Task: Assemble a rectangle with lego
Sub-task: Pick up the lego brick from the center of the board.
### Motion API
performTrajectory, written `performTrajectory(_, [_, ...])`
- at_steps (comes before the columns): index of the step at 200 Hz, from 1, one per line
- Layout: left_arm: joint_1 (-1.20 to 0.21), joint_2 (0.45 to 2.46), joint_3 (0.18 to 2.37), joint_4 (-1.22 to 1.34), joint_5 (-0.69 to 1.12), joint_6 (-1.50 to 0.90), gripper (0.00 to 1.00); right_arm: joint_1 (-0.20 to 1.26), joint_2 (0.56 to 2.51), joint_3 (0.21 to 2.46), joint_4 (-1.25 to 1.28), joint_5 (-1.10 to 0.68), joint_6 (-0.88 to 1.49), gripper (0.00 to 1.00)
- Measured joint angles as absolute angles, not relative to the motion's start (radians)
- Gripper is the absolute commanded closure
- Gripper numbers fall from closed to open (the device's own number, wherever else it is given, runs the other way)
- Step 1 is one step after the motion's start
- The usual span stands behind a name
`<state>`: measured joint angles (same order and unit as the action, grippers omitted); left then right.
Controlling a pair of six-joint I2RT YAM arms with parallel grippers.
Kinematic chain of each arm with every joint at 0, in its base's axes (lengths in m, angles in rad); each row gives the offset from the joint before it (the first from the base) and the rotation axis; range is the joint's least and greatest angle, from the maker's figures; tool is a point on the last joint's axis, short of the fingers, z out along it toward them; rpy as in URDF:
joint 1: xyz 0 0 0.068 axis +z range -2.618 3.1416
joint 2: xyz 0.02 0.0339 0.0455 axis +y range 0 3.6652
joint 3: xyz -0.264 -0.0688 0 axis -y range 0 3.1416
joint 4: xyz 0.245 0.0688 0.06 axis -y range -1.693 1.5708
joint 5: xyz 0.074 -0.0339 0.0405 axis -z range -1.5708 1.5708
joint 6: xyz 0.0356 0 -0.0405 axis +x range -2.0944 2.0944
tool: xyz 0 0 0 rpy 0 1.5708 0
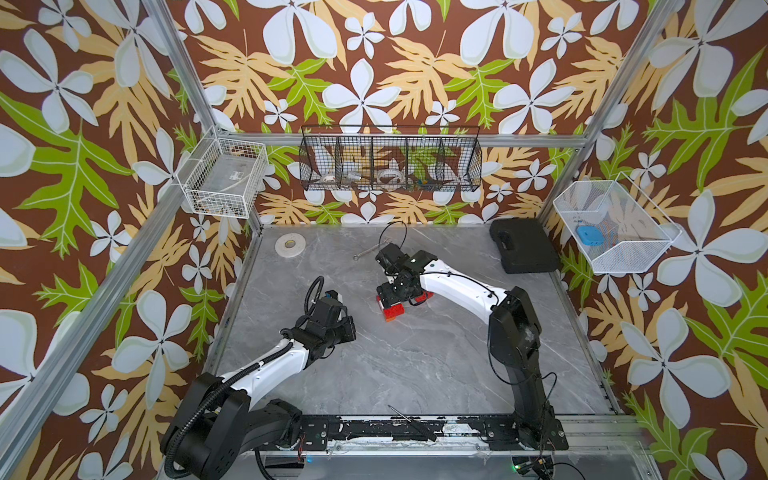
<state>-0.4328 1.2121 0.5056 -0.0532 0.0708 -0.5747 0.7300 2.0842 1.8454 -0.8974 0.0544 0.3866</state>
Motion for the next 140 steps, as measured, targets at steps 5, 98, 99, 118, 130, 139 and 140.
performTrajectory(5, [-0.433, 1.214, 0.508, -0.056, 0.069, -0.575, 0.9, 0.71, 2.067, 1.839, -0.899, 0.058, 0.381, 0.18])
performTrajectory(98, [-0.433, 1.231, 0.562, -0.078, 0.079, -0.573, 0.83, 0.524, 2.054, 1.702, -0.825, 0.097, 0.141, 0.11])
performTrajectory(99, [-0.433, 1.232, 0.562, -0.079, 0.08, -0.573, 0.83, 0.523, 2.054, 1.701, -0.824, 0.097, 0.14, 0.11])
performTrajectory(118, [-0.433, 1.235, 0.567, -0.09, 0.081, -0.574, 0.82, 0.491, 2.075, 1.696, -0.798, 0.082, 0.121, 0.11])
performTrajectory(130, [-0.433, 1.238, 0.571, -0.098, 0.084, -0.575, 0.82, 0.479, 2.093, 1.695, -0.786, 0.077, 0.104, 0.12])
performTrajectory(139, [-0.433, 1.238, 0.575, -0.101, 0.084, -0.575, 0.82, 0.477, 2.105, 1.691, -0.78, 0.06, 0.094, 0.12])
performTrajectory(140, [-0.433, 1.238, 0.575, -0.101, 0.084, -0.575, 0.82, 0.477, 2.106, 1.691, -0.78, 0.059, 0.094, 0.12])
